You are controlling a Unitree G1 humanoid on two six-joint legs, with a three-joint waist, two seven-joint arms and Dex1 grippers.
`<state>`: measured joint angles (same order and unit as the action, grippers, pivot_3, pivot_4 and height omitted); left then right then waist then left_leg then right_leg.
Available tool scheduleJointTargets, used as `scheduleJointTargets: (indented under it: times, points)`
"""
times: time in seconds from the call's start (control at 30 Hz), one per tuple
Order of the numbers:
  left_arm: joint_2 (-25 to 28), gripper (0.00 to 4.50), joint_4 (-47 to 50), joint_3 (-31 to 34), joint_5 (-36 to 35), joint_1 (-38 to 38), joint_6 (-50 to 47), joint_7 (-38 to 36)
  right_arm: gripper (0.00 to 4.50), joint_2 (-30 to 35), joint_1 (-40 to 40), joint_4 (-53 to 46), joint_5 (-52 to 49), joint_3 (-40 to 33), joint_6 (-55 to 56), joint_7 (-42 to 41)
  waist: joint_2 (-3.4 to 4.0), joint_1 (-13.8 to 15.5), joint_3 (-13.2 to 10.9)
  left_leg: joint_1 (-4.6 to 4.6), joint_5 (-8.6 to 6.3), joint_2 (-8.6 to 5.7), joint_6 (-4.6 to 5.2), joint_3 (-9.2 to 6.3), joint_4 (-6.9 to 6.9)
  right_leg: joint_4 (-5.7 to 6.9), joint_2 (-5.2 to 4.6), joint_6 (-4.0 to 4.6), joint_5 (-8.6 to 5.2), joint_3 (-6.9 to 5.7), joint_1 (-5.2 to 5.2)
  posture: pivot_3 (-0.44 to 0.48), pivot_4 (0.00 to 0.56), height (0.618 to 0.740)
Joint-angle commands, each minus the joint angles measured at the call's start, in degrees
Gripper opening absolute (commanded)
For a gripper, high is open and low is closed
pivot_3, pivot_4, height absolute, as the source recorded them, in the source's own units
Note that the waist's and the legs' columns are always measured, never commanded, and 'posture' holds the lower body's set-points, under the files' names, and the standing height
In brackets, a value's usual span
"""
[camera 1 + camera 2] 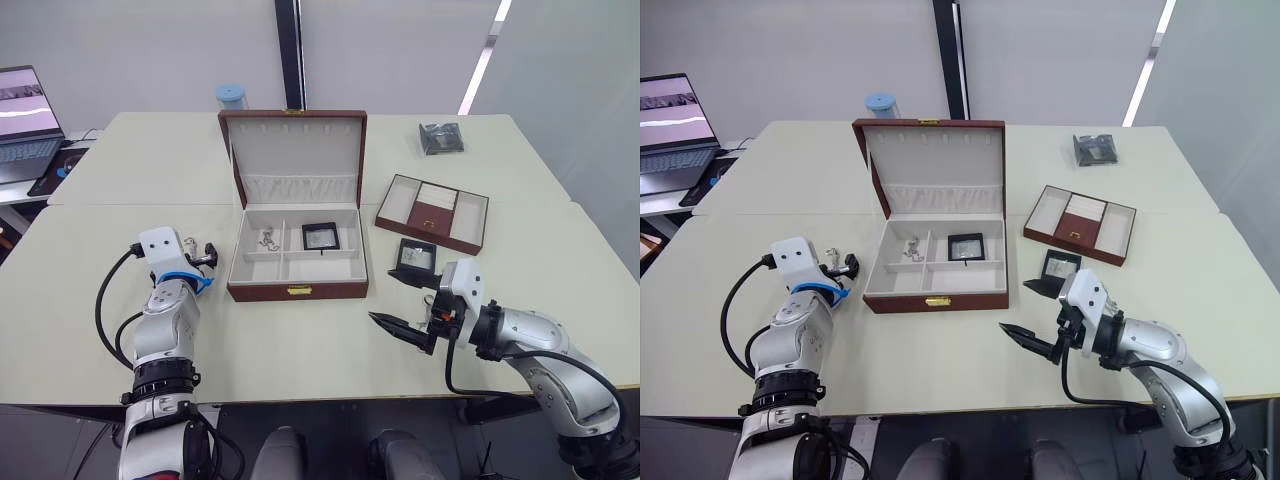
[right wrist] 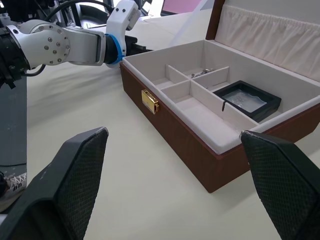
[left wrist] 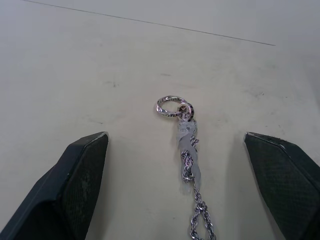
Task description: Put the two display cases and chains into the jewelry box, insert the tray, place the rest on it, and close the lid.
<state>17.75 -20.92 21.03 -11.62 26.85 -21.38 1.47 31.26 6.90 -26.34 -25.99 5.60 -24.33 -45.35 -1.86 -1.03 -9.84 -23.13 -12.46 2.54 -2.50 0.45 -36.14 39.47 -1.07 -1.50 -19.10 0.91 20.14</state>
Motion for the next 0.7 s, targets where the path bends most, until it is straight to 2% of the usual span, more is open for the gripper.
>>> scheduleJointTargets:
  times: [0.03, 0.1, 0.53, 0.7]
  points:
    - [0.0, 4.31, -2.2, 0.2, -0.4, -0.8, -1.2, -0.3, 4.5, -0.1, 0.4, -2.4, -0.7, -0.6, 0.2, 0.2, 0.01, 0.0, 0.0, 0.03, 0.0, 0.0, 0.0, 0.01, 0.0, 0.01, 0.0, 0.0, 0.0, 0.01, -0.02, 0.0, 0.15, 0.74]
    - [0.0, 3.91, -2.4, 0.3, -0.4, -0.8, -0.8, -0.2, 4.5, -0.1, 0.4, -2.4, -0.7, -0.6, 0.2, 0.3, 0.0, 0.0, 0.0, 0.06, 0.0, 0.0, 0.0, 0.03, 0.01, 0.01, 0.0, 0.0, 0.0, 0.03, -0.04, 0.0, 0.15, 0.74]
    - [-0.3, 0.05, -3.3, 0.9, -0.2, -0.6, 0.6, 0.5, 4.5, 0.1, -0.5, -1.3, 0.1, -0.7, 1.7, 0.0, -0.01, 0.3, 0.0, 0.08, 0.0, -0.04, 0.0, 0.04, 0.01, -0.02, -0.03, -0.01, 0.0, 0.03, -0.08, 0.0, 0.15, 0.74]
    - [-0.9, 0.02, -2.9, 1.5, -0.7, -0.6, 0.7, 0.9, 4.5, 0.0, -0.4, -0.8, 0.3, -0.7, 2.1, -0.2, 0.0, 0.7, 0.0, 0.07, 0.0, -0.06, 0.0, 0.04, 0.01, -0.02, -0.04, -0.01, 0.0, 0.03, -0.08, 0.0, 0.15, 0.74]
